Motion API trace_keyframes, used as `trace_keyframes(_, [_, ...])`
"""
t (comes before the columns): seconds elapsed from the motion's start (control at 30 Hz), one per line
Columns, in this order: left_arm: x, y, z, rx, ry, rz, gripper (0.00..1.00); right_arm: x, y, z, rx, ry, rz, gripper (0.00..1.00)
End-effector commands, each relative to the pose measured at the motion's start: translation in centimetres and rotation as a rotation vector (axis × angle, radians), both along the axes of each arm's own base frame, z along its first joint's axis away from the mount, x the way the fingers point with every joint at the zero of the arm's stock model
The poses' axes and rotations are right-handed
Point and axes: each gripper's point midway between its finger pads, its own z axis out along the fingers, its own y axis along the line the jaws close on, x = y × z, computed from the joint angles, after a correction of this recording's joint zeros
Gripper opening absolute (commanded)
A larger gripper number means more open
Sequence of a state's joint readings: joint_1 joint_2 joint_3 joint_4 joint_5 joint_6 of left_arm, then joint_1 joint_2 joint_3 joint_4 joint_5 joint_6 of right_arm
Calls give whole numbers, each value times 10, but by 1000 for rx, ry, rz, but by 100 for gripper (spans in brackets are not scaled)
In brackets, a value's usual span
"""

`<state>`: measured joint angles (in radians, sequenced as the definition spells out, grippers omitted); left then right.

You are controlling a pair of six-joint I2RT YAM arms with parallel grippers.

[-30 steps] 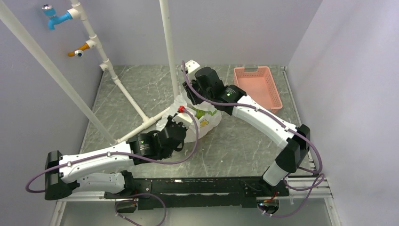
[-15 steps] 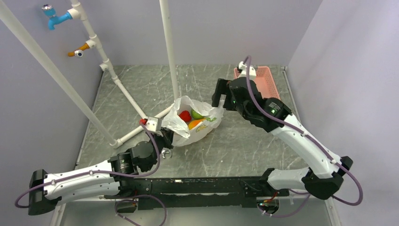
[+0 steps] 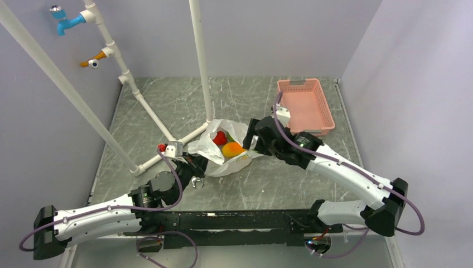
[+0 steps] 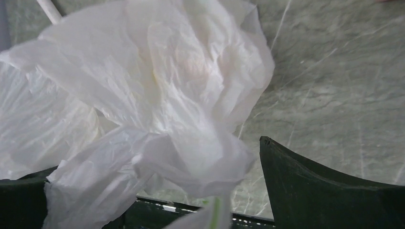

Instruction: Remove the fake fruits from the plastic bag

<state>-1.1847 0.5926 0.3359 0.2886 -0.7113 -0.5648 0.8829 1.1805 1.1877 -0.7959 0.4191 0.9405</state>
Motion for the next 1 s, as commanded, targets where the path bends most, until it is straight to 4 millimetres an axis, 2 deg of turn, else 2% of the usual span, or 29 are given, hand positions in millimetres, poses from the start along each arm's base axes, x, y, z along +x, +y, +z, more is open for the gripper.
trace_keyframes(0.0, [-1, -1, 13, -115, 0, -13, 0, 10, 19, 0, 63, -58, -28, 93])
trace_keyframes(0.07, [-2, 1, 12, -147, 7, -12, 0, 9, 20, -8, 69, -68, -15, 80])
trace_keyframes(0.1, [-2, 2, 10, -165, 11, -12, 0, 7, 20, -11, 81, -73, -11, 77])
trace_keyframes(0.23, [-4, 7, 11, -235, 23, -14, 0, -2, 20, -20, 114, -171, 90, 76])
trace_keyframes(0.27, [-3, 9, 8, -257, 33, -9, 0, -4, 18, -22, 124, -199, 112, 75])
trace_keyframes(0.3, [-4, 10, 9, -290, 35, -14, 0, -6, 17, -23, 146, -230, 128, 69])
trace_keyframes(0.33, [-5, 10, 9, -324, 35, -27, 0, -10, 16, -30, 168, -251, 159, 60])
trace_keyframes(0.37, [-6, 11, 10, -366, 33, -40, 0, -13, 20, -28, 215, -287, 192, 45])
trace_keyframes(0.43, [-8, 12, 13, -426, 23, -74, 0, -18, 26, -24, 323, -332, 248, 4])
trace_keyframes(0.47, [-8, 13, 15, -449, 21, -89, 0, -21, 30, -21, 373, -344, 292, 0])
trace_keyframes(0.57, [-13, 19, 23, -539, -1, -159, 0, -28, 29, -13, 498, -443, 438, 0])
trace_keyframes(0.6, [-12, 23, 27, -567, -20, -174, 0, -26, 24, -3, 563, -518, 474, 0])
trace_keyframes(0.63, [-16, 22, 29, -585, -28, -214, 0, -24, 17, -5, 610, -544, 490, 0])
trace_keyframes(0.7, [-14, 27, 32, -595, -41, -242, 0, -13, 2, -6, 668, -567, 519, 0])
trace_keyframes(0.8, [-21, 22, 41, -601, -38, -346, 0, -7, 4, -1, 699, -531, 624, 0])
trace_keyframes(0.87, [-22, 20, 47, -611, -36, -394, 0, 7, -7, -12, 662, -461, 541, 0])
trace_keyframes(0.97, [-20, 15, 44, -588, -5, -420, 0, 25, -38, -50, 373, -302, 324, 0])
